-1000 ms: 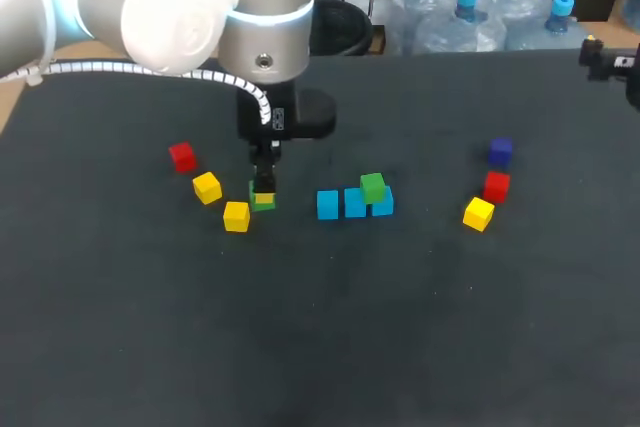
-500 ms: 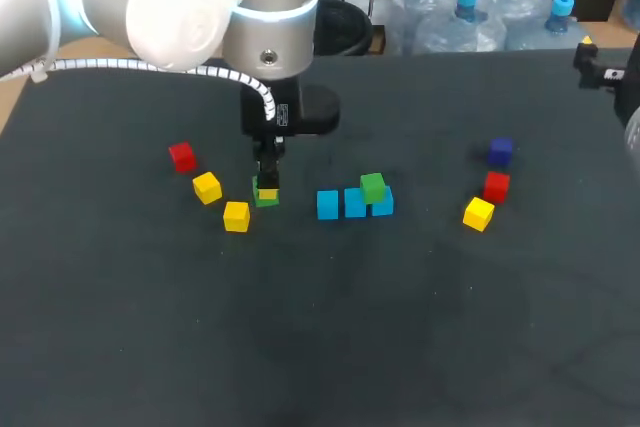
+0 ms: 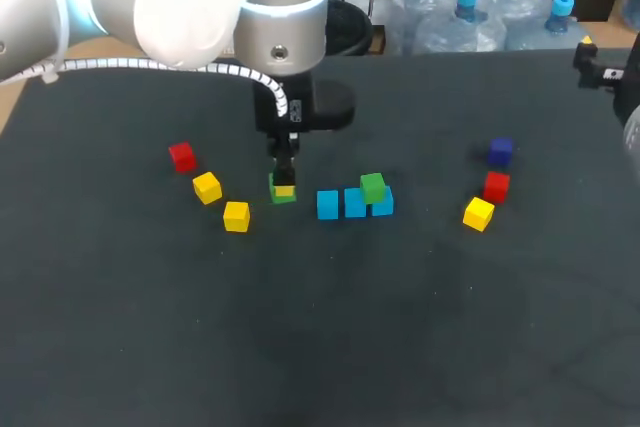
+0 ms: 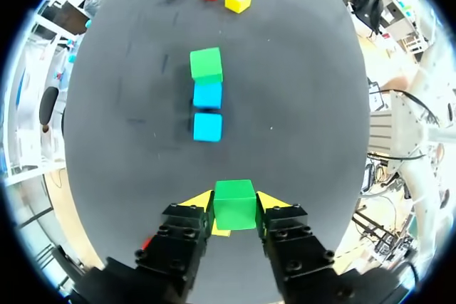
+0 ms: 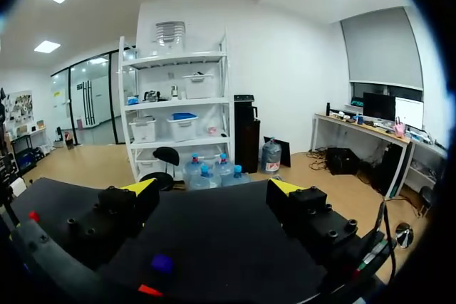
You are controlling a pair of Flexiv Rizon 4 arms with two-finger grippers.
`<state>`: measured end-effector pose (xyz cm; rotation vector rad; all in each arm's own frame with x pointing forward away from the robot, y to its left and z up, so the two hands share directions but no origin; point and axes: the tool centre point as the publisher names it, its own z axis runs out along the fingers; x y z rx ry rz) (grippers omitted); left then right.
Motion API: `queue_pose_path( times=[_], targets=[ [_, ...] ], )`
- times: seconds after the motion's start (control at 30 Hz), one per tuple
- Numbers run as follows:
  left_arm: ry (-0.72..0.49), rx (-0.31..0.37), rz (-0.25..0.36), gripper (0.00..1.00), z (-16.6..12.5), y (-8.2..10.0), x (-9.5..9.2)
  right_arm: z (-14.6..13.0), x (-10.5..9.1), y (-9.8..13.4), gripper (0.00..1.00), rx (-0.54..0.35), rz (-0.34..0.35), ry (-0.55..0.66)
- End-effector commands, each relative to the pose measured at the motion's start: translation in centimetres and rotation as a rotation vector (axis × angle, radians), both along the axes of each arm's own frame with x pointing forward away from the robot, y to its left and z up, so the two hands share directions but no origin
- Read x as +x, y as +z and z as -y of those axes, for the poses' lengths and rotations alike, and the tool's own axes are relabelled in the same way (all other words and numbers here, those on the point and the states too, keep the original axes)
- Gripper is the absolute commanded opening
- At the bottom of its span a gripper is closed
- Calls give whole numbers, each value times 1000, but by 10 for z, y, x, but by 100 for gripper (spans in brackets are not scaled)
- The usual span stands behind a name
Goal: Place the blue cubes, place green cubes on the blue cubes, place the yellow cubes on the green cubes, then place the red cubes on the yellow cubes, and place purple cube on the red cubes.
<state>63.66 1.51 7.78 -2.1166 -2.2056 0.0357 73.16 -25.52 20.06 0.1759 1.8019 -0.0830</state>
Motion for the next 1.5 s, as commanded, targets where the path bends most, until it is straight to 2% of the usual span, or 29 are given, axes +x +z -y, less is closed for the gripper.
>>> queue_pose_path(
  times=[0.03,0.2,0.63,0.9,1.5],
  targets=[
    [-20,-5,10,0,13,4,4,3,-1,-4,100,-27,215,21],
    [-75,-30,14,0,38,8,2,3,-1,-4,100,-27,215,21],
    [-113,-59,19,0,67,2,6,3,-1,-4,100,-27,215,21],
    [-147,-38,1,0,74,-13,4,3,-1,-4,100,-27,215,21],
    [-157,6,-30,0,80,-32,19,3,-1,-4,100,-27,215,21]
  ],
)
